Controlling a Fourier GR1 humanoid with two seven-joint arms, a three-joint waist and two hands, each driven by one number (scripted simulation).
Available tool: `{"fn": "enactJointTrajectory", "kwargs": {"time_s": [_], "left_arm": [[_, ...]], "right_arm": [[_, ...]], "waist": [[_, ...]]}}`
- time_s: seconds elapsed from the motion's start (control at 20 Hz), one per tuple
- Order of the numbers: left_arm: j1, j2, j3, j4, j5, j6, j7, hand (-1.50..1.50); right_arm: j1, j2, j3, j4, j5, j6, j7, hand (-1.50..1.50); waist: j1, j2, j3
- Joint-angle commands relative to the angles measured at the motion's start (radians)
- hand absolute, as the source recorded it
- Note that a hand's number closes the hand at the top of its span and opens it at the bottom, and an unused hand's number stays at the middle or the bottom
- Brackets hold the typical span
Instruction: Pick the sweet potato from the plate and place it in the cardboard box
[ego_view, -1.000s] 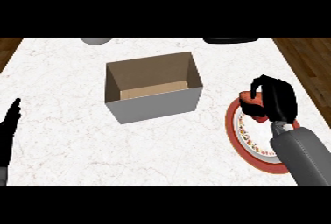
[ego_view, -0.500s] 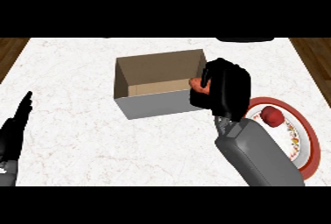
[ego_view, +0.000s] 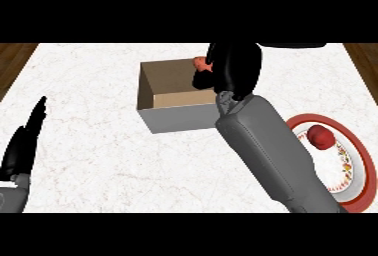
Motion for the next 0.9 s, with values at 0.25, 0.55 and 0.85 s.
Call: {"fn": "enactJointTrajectory", "kwargs": {"time_s": [0.25, 0.55, 0.85], "left_arm": [[0.010, 0.014, 0.039, -0.004, 0.007, -0.044, -0.021, 0.00], [-0.028, -0.007, 0.013, -0.010, -0.009, -0.048, 0.003, 0.00], [-0.053, -0.014, 0.020, -0.004, -0.022, -0.040, 0.009, 0.00]], "right_arm": [[-0.135, 0.017, -0.093, 0.444, -0.099, -0.243, -0.089, 1.50], [-0.231, 0.017, -0.210, 0.684, -0.169, -0.345, -0.103, -1.50], [-0.240, 0.017, -0.290, 0.808, -0.282, -0.459, -0.294, -1.50]], "waist": [[0.014, 0.005, 0.001], [0.045, 0.018, 0.001], [0.051, 0.024, 0.002]]}}
